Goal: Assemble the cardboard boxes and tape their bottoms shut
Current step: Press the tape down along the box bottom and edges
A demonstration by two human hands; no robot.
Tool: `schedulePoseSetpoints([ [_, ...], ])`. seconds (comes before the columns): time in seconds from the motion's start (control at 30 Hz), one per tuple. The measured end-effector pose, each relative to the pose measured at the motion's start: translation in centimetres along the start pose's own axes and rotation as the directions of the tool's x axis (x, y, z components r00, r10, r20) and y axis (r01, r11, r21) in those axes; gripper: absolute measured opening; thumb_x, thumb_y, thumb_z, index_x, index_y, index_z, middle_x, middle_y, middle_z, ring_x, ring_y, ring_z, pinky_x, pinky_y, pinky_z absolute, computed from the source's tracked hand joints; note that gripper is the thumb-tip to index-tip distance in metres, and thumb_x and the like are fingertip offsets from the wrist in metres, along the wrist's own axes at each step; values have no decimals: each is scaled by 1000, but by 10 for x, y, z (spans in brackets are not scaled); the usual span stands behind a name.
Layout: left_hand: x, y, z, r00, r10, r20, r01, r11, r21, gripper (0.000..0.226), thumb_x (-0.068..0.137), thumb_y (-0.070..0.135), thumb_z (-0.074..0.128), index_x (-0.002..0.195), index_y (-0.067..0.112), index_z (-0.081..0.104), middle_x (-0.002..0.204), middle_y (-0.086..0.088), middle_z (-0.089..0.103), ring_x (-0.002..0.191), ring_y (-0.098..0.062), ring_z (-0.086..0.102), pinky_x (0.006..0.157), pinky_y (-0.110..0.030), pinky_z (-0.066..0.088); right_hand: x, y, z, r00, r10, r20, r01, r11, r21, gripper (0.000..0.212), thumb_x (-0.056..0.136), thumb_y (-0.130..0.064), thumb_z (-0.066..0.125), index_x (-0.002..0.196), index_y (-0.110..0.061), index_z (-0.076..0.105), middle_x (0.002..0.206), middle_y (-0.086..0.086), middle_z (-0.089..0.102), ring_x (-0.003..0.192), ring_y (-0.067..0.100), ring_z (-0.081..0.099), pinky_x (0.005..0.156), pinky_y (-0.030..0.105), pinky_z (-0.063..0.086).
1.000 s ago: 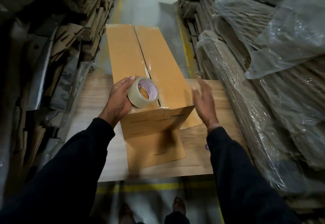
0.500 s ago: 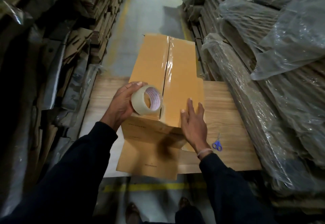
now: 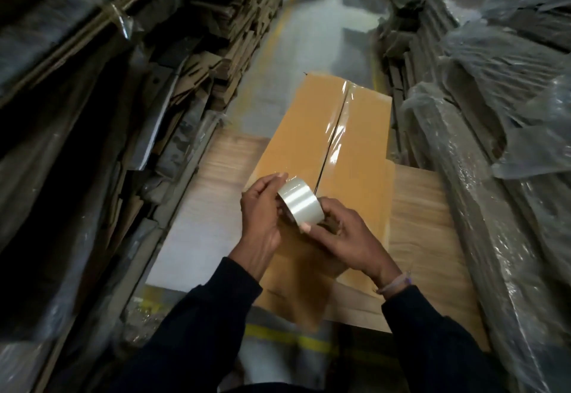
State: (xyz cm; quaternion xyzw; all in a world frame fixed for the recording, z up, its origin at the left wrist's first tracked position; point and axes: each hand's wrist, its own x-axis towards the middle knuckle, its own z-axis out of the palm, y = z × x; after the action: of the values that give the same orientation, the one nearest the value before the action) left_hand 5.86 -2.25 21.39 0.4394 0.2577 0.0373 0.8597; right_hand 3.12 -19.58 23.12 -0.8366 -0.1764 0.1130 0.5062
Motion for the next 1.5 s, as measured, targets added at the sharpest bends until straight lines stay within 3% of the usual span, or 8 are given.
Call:
schedulePoseSetpoints([
  [0.17, 6, 6, -13, 991, 109, -72, -105, 992, 65, 12, 93, 8, 78, 100, -1, 77, 82, -3, 72, 59, -3, 60, 52, -17, 47, 23, -11, -20, 998, -42, 38, 42, 999, -6, 24, 99, -39, 75, 106, -16, 74, 94, 10, 73, 86, 25, 69, 73, 45, 54],
  [0.37, 28, 6, -42, 941, 264, -213, -241, 962, 126, 4, 92, 14, 81, 90, 16, 83, 99, -8, 81, 98, -21, 75, 85, -32, 60, 43, -26, -37, 999, 43, 30, -37, 986, -162, 42, 95, -49, 75, 74, -13, 70, 64, 0, 68, 59, 17, 65, 62, 36, 51],
  [0.47, 30, -3, -51, 923, 265, -281, -240, 963, 119, 7, 92, 12, 81, 87, 17, 82, 90, -1, 80, 85, -8, 73, 73, -19, 56, 48, -29, -44, 995, 37, 91, -15, 972, -236, 43, 98, -45, 72, 69, -14, 65, 61, -8, 61, 61, 11, 57, 66, 36, 46],
  [0.6, 32, -7, -51, 907, 165, -387, -159, 986, 47, 2, 93, 8, 79, 95, 9, 80, 70, 14, 72, 56, 8, 60, 57, -10, 48, 56, -40, -39, 986, 165, -6, -120, 691, -713, 51, 93, -63, 66, 97, -14, 79, 98, 7, 77, 96, 29, 71, 80, 37, 55],
  [0.9, 37, -11, -51, 912, 43, -409, -58, 998, -26, 2, 89, 14, 82, 88, 13, 81, 82, 3, 75, 81, -15, 62, 61, -24, 48, 64, -41, -37, 959, 282, -23, -190, 581, -792, 61, 89, -72, 65, 103, -14, 75, 105, 10, 74, 103, 33, 71, 78, 36, 55],
  [1.2, 54, -3, -60, 888, -185, -421, 196, 980, -16, 23, 76, 12, 85, 79, 7, 63, 68, -5, 52, 58, -15, 44, 51, -27, 40, 59, -51, -33, 955, 288, -71, -228, 558, -798, 63, 90, -68, 68, 111, -9, 76, 113, 10, 76, 102, 30, 71, 84, 39, 60],
  [1.33, 53, 0, -71, 908, 150, -391, -35, 958, 284, 14, 93, 8, 75, 106, 11, 71, 103, -3, 71, 87, -12, 65, 66, -16, 51, 59, -52, -29, 952, 285, -110, -254, 538, -804, 62, 89, -66, 69, 110, -8, 78, 112, 10, 77, 101, 30, 71, 84, 40, 60],
  [1.5, 40, 17, -67, 795, 606, 20, -433, 544, 719, 5, 102, 18, 64, 104, 22, 67, 100, 8, 68, 93, -4, 63, 75, -10, 47, 60, -54, -26, 944, 305, -129, -277, 513, -812, 59, 88, -66, 70, 107, -11, 78, 108, 9, 77, 96, 29, 70, 79, 37, 58],
])
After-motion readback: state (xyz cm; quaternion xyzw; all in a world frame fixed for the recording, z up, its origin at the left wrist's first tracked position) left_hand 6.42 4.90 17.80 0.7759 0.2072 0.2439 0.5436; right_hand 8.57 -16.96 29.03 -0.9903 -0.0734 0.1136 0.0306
